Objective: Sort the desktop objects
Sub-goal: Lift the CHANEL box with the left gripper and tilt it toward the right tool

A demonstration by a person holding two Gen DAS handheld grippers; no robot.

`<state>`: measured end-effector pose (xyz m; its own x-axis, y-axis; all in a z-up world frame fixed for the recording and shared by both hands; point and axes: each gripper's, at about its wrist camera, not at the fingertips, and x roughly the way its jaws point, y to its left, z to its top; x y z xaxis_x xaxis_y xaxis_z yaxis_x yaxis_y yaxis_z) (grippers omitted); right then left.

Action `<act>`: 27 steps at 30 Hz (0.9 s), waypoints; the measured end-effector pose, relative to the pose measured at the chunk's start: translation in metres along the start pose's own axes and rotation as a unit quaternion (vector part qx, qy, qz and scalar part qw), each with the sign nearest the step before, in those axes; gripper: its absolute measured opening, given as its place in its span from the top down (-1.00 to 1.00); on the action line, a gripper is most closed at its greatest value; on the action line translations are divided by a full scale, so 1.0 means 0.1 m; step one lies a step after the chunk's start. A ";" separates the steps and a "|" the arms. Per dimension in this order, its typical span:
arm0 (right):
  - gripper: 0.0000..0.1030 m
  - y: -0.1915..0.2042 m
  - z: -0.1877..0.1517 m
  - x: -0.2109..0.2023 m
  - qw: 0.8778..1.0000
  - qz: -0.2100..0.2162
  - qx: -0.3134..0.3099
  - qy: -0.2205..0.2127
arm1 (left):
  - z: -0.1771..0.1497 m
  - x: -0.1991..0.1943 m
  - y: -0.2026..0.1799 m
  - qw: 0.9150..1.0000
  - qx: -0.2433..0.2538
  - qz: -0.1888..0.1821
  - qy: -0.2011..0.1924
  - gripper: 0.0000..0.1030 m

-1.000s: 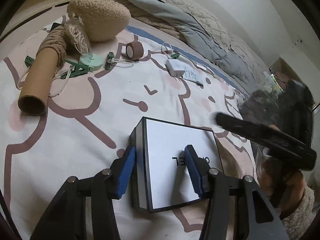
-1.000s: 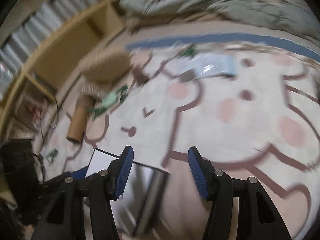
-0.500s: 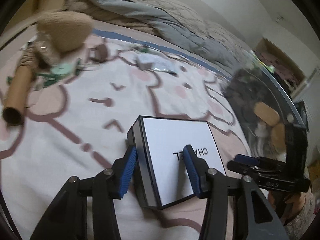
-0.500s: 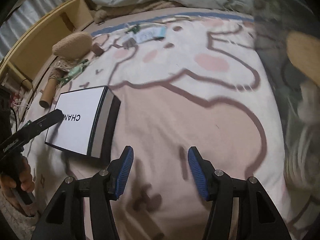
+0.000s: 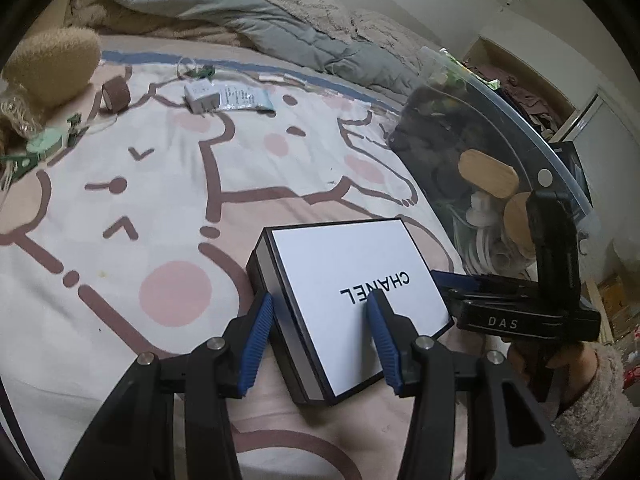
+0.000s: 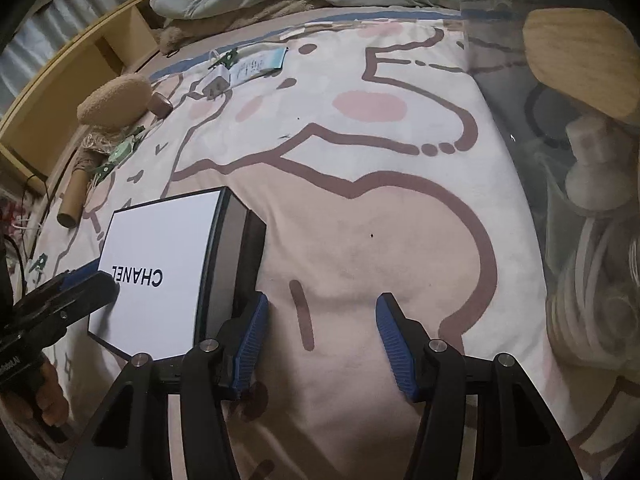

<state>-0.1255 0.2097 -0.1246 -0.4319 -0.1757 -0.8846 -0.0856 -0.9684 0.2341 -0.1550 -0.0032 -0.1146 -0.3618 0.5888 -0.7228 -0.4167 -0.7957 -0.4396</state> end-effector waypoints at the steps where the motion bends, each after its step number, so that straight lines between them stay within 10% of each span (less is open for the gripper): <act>1: -0.12 -0.01 0.01 0.01 1.000 0.003 0.001 0.001 | 0.00 0.00 0.01 1.000 -0.002 0.000 0.003 0.05; 20: -0.12 0.10 0.08 -0.28 0.987 0.150 0.014 -0.058 | -0.06 -0.29 0.11 0.987 0.047 0.153 -0.005 -0.10; 27: -0.12 0.41 0.14 -0.41 0.977 0.191 -0.020 -0.095 | 0.02 -0.58 0.30 0.992 -0.014 0.113 -0.049 -0.10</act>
<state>-0.1238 0.1801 -0.0733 -0.5849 -0.4932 -0.6439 0.1480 -0.8454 0.5132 -0.1486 -0.0612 -0.0849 -0.5238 0.4048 -0.7495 -0.2922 -0.9119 -0.2883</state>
